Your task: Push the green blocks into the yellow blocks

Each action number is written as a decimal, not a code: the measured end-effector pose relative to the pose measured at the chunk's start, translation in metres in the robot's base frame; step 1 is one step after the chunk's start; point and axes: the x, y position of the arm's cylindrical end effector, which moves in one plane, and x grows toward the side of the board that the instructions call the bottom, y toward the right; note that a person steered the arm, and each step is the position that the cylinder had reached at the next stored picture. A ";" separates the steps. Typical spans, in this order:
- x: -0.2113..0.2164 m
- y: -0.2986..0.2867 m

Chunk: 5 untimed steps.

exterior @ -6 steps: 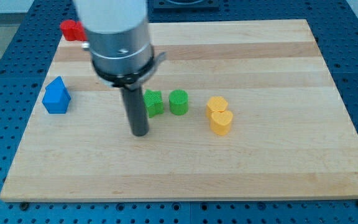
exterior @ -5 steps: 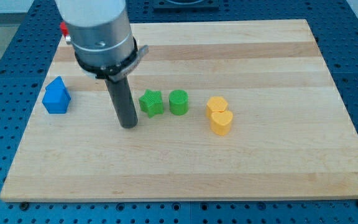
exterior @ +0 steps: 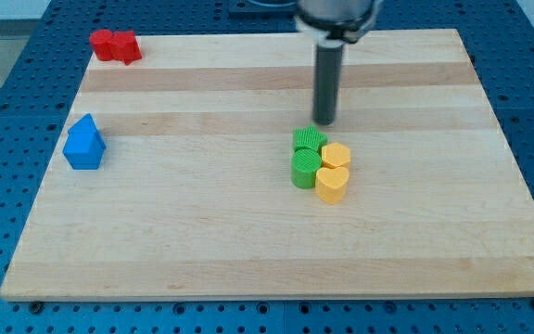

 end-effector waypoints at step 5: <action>0.108 -0.039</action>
